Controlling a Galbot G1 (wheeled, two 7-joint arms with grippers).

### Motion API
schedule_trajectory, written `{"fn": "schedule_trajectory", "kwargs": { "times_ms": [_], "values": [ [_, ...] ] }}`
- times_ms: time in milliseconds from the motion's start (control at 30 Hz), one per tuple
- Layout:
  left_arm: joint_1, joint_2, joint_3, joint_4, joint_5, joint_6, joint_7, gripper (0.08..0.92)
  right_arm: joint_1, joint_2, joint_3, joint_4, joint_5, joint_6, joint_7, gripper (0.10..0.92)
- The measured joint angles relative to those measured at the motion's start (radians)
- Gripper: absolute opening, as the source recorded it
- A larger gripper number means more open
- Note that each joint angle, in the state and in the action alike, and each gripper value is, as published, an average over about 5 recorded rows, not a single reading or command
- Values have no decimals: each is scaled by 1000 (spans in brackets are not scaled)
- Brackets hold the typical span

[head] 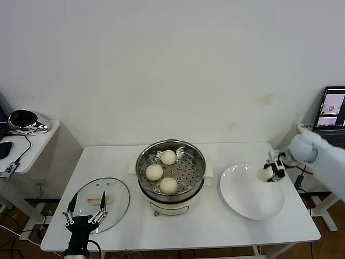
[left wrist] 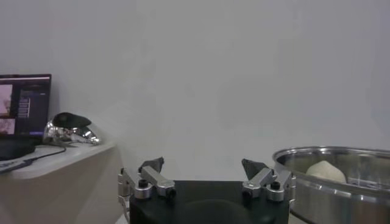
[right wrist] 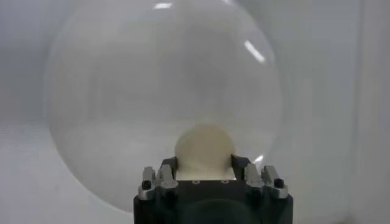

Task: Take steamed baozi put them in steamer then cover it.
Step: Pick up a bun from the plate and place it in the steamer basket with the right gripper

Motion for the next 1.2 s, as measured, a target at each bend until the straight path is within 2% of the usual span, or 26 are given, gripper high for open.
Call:
{"fn": "schedule_trajectory", "kwargs": {
  "times_ms": [300,600,900,1200],
  "values": [
    [-5,3,0,-2,-3,-5,-1,823,333,1,-243,165,188,-59,-14,552],
    [-9,-6,2,-7,-4,-8,-5,823,599,115,-458,294,397,-170,27,551],
    [-9,-14,-5,-11,-2,-10,-9,823,651,268,-549,326,566,-334,134,558],
    [-14,-17,-12,-14,-3,-11,-9,823,572,403,-570,280,627,-457,254,560]
  ]
}}
